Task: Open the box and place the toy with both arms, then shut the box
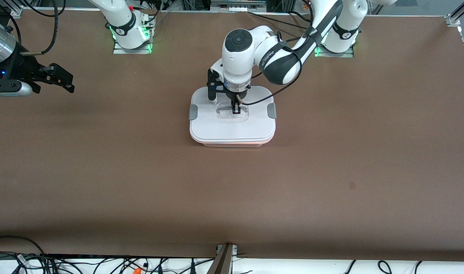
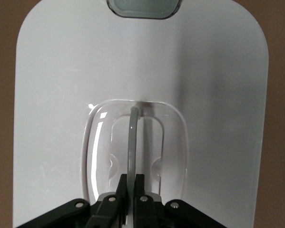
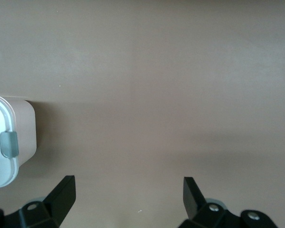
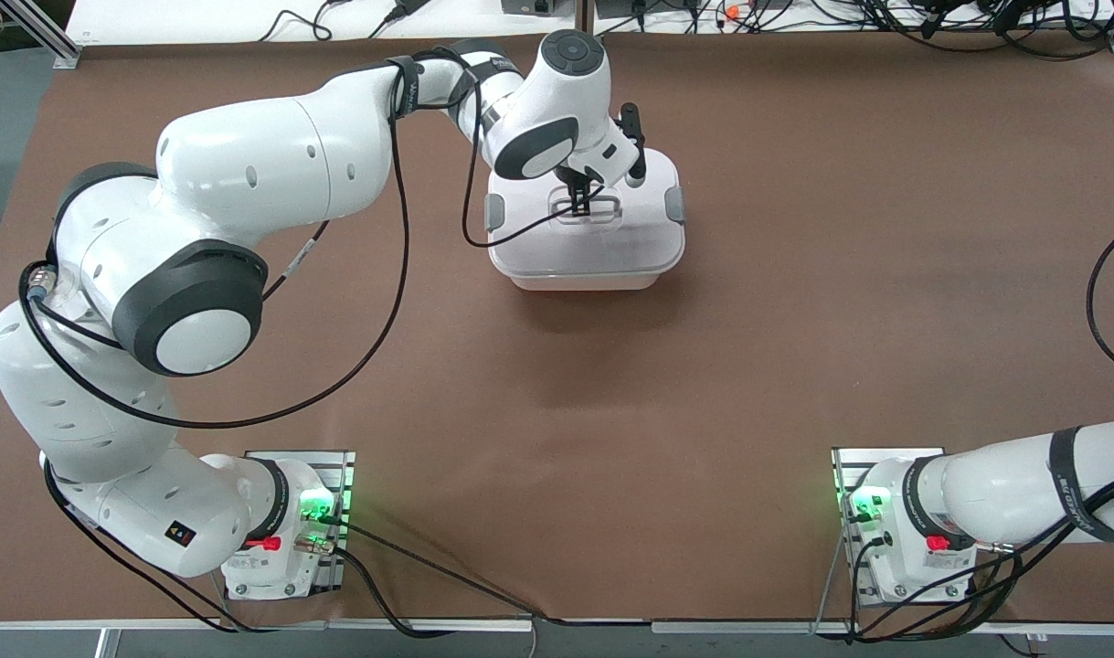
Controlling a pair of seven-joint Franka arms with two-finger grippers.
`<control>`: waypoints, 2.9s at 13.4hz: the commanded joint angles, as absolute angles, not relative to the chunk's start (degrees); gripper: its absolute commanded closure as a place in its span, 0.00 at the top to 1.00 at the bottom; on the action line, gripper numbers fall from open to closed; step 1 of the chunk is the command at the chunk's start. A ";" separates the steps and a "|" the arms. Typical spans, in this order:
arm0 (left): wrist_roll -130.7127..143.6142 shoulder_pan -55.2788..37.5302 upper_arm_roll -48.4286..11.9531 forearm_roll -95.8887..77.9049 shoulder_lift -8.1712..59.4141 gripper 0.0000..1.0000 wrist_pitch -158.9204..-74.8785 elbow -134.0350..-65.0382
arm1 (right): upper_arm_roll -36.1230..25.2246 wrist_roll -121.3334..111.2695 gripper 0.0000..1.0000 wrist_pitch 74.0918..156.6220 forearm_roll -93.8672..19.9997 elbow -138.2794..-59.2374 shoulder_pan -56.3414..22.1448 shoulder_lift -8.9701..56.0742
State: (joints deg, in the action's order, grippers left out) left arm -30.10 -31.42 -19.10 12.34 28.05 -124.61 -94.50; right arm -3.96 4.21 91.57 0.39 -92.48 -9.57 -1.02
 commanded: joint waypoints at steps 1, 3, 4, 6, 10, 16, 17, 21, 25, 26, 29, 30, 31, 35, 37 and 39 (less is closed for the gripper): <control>-28.56 -31.56 -19.07 13.97 27.86 0.00 -125.95 -95.44 | -3.43 4.75 1.00 90.62 0.62 -91.14 -8.79 -0.44; -28.92 -31.38 -19.07 14.15 28.39 0.00 -125.95 -95.36 | -3.43 4.75 1.00 90.62 0.62 -91.14 -8.79 -0.44; -28.83 -31.20 -19.07 14.15 28.30 0.00 -125.95 -95.19 | -3.43 4.75 1.00 90.62 0.62 -91.14 -8.79 -0.44; -28.92 -31.03 -19.07 14.15 28.13 0.00 -125.95 -95.01 | -3.43 4.83 1.00 90.62 0.62 -91.14 -8.79 -0.44; -28.74 -30.41 -18.98 14.15 27.95 0.00 -127.87 -95.18 | -3.34 5.01 1.00 90.53 0.53 -91.14 -8.88 -0.44; -28.30 -30.32 -18.98 14.24 28.39 0.00 -128.14 -95.54 | -3.34 5.01 1.00 90.53 0.44 -91.14 -8.88 -0.53; -28.21 -30.50 -18.98 14.24 28.65 0.00 -128.14 -95.62 | -3.34 5.01 1.00 90.53 0.53 -91.14 -8.88 -0.44; -28.21 -30.41 -18.98 14.15 29.09 0.00 -128.06 -95.71 | -3.34 5.01 1.00 90.53 0.44 -91.23 -8.88 -0.44; -28.21 -30.41 -18.98 14.15 29.62 0.00 -127.88 -95.63 | -3.34 4.83 1.00 90.53 0.44 -91.23 -8.88 -0.53; -28.21 -30.32 -19.07 14.15 29.36 0.00 -127.53 -95.36 | -3.34 4.83 1.00 90.53 0.53 -91.23 -8.88 -0.44; -28.04 -30.32 -19.16 14.06 28.48 1.00 -127.27 -95.45 | -3.34 4.83 1.00 90.53 0.53 -91.23 -8.88 -0.44; -28.12 -30.24 -19.07 14.06 28.48 1.00 -127.27 -95.54 | -3.34 4.83 1.00 90.53 0.44 -91.23 -8.88 -0.44; -28.12 -30.15 -19.16 14.06 28.39 1.00 -127.27 -95.45 | -3.43 4.83 1.00 90.53 0.44 -91.23 -8.88 -0.44; -28.12 -28.57 -19.16 13.45 24.54 1.00 -122.28 -94.92 | -3.43 4.83 1.00 90.62 0.44 -91.23 -8.88 -0.44; -27.69 -26.99 -19.07 10.83 21.11 1.00 -113.95 -95.01 | -3.43 4.83 1.00 90.62 0.53 -91.23 -8.79 -0.44; -25.93 -24.18 -19.07 9.76 17.95 1.00 -107.25 -94.83 | -3.43 4.83 1.00 90.53 0.44 -91.23 -8.88 -0.44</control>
